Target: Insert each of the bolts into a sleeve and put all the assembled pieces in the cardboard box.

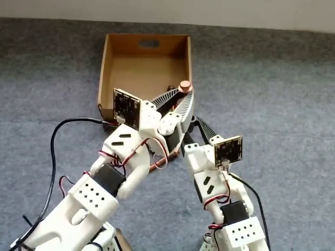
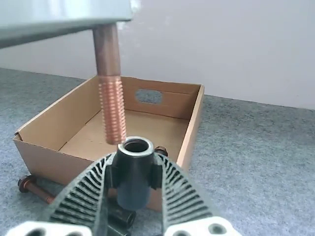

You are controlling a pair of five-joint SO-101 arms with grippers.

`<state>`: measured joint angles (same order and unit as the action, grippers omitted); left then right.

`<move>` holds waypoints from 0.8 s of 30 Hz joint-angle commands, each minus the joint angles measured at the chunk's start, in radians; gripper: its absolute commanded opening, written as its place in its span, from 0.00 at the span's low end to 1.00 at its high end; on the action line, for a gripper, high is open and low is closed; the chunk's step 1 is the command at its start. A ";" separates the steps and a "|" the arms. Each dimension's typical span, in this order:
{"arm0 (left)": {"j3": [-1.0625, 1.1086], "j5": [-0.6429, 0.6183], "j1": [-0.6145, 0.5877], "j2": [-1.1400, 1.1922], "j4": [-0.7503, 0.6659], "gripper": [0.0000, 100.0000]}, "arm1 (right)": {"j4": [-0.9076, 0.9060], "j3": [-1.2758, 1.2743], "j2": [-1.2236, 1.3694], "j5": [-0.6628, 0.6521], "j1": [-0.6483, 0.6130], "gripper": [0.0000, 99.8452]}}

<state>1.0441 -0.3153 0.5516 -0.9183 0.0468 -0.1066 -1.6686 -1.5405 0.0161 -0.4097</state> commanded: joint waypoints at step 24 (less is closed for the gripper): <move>0.024 0.005 -0.001 0.002 -0.025 0.01 | 0.016 0.002 -0.010 0.003 0.015 0.01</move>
<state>1.0840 -0.3168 0.5470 -0.9152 0.0391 -0.1082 -1.6686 -1.5374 0.0161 -0.4097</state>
